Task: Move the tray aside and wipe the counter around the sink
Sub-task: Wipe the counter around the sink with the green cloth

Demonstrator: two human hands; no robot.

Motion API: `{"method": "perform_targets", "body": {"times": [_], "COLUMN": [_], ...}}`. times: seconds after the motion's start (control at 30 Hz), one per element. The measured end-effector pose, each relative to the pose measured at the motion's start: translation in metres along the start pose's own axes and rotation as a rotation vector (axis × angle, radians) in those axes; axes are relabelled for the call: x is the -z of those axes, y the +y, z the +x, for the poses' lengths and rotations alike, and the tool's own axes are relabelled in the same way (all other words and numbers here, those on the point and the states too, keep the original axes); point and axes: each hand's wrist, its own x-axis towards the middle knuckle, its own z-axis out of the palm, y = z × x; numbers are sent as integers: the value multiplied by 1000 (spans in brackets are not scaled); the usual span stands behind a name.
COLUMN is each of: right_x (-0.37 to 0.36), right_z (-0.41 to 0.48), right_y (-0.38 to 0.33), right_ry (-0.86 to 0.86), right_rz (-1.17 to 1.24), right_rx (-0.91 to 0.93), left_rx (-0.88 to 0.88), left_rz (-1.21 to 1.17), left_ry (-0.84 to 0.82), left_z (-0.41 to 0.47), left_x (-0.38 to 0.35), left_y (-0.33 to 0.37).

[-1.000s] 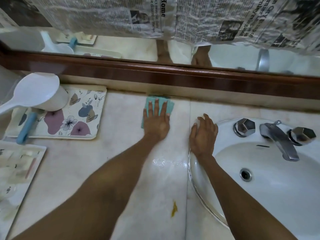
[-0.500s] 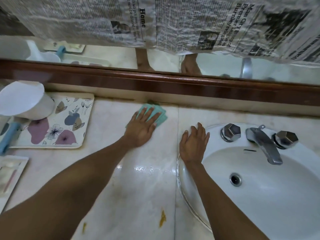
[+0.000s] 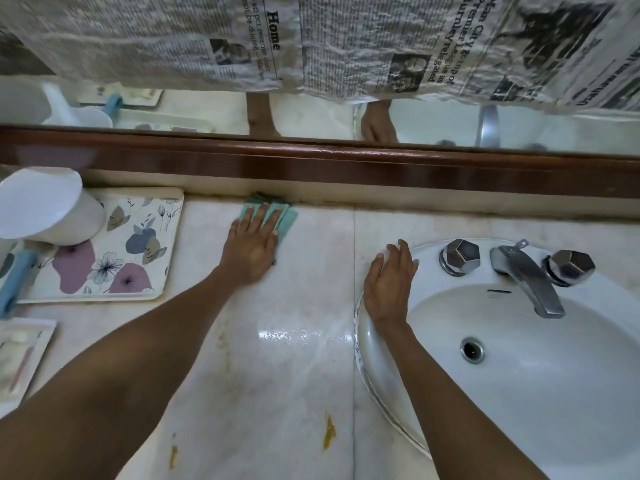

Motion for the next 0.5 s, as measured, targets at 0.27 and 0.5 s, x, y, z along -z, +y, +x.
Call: {"method": "perform_targets", "body": {"times": [0.27,0.5], "right_x": [16,32], "right_z": [1,-4], "right_y": [2,15], "right_ry": [43,45], "right_rz": [181,259], "right_rx": [-32,-3], "left_rx": [333,-94], "left_rz": [-180,-132], "left_ry": [-14,-154], "left_z": [24,35], "left_x": [-22,-24], "left_y": [149,184]}}
